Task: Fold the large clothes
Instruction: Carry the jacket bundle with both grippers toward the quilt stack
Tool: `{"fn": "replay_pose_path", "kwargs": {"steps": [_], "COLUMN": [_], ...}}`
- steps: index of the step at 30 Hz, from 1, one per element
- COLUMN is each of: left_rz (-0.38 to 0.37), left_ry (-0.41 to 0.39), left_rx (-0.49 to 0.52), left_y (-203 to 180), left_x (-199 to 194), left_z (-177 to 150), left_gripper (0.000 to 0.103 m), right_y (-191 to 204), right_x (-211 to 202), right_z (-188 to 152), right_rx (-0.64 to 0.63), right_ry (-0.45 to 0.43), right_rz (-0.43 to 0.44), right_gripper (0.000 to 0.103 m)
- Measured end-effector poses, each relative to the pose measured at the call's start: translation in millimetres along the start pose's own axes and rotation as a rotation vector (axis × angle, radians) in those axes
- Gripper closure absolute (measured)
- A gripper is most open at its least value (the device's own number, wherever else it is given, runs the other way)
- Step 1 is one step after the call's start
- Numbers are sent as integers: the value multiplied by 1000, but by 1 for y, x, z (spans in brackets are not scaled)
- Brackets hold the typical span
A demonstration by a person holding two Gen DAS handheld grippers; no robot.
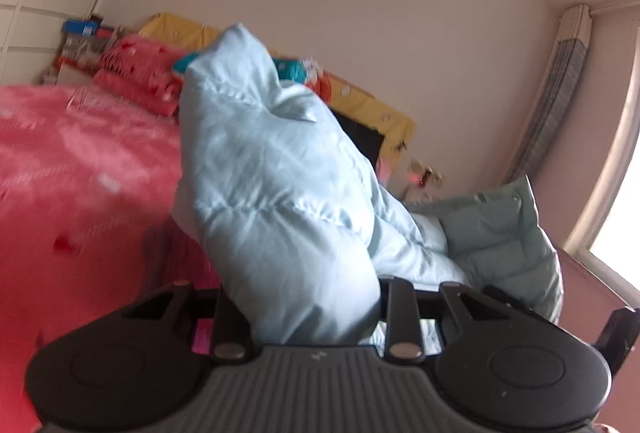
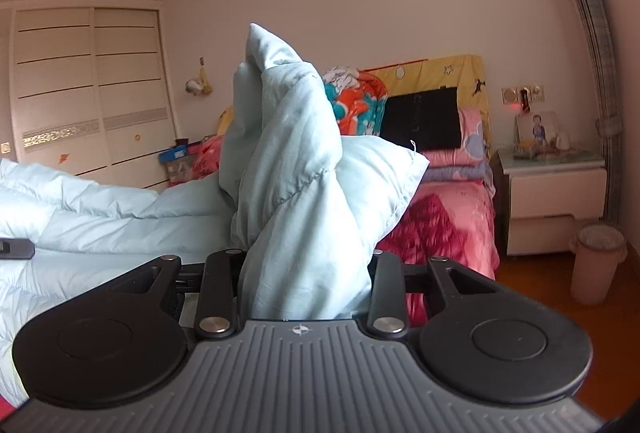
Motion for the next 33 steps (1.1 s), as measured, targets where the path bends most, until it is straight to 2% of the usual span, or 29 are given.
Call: {"fn": "replay_pose_path", "kwargs": {"steps": [4, 9, 10, 13, 14, 15, 16, 17, 18, 19, 20, 24, 28, 30, 33], "left_rz": [38, 104, 118, 192, 223, 261, 291, 310, 316, 321, 340, 417, 464, 468, 461], "left_ry": [-30, -37, -34, 3, 25, 47, 61, 60, 46, 26, 4, -61, -89, -73, -44], "left_rx": [56, 118, 132, 166, 176, 195, 209, 213, 213, 221, 240, 296, 286, 266, 199], "left_y": [14, 28, 30, 42, 46, 51, 54, 58, 61, 63, 66, 72, 76, 76, 75], "left_x": [67, 142, 163, 211, 223, 232, 239, 238, 234, 228, 219, 187, 151, 133, 100], "left_z": [22, 30, 36, 27, 20, 12, 7, 1, -2, -6, -9, -11, -15, -24, -48], "left_gripper": [68, 60, 56, 41, 37, 33, 23, 15, 12, 4, 1, 1, 1, 1, 1], "right_y": [-19, -39, -44, -57, -61, -67, -73, -77, -82, -87, -90, -109, -122, -124, -105], "right_x": [77, 161, 176, 218, 233, 248, 262, 274, 283, 285, 282, 256, 226, 213, 173], "right_z": [25, 49, 50, 41, 33, 23, 14, 3, -9, -17, -21, -25, -21, -22, -38], "right_rx": [-40, -71, -76, -86, -107, -123, -141, -172, -211, -231, -237, -182, -98, -73, -42], "right_ry": [-32, -8, -2, 24, 39, 58, 84, 113, 138, 146, 137, 81, 13, -9, -9], "right_rz": [-29, -70, -82, -136, -170, -211, -247, -278, -318, -354, -378, -464, -483, -457, -394], "right_gripper": [62, 61, 61, 57, 47, 33, 28, 21, 7, 0, 0, 0, 0, 0, 0]}}
Point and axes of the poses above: each gripper's, at about its wrist camera, not at the fingertips, and x roughly the way its jaws point, y to its left, z to its top, the point moved 2 cm from there along x, roughly the way its jaws point, and after that the axes turned 3 degrees about z, right-handed, at the moved point
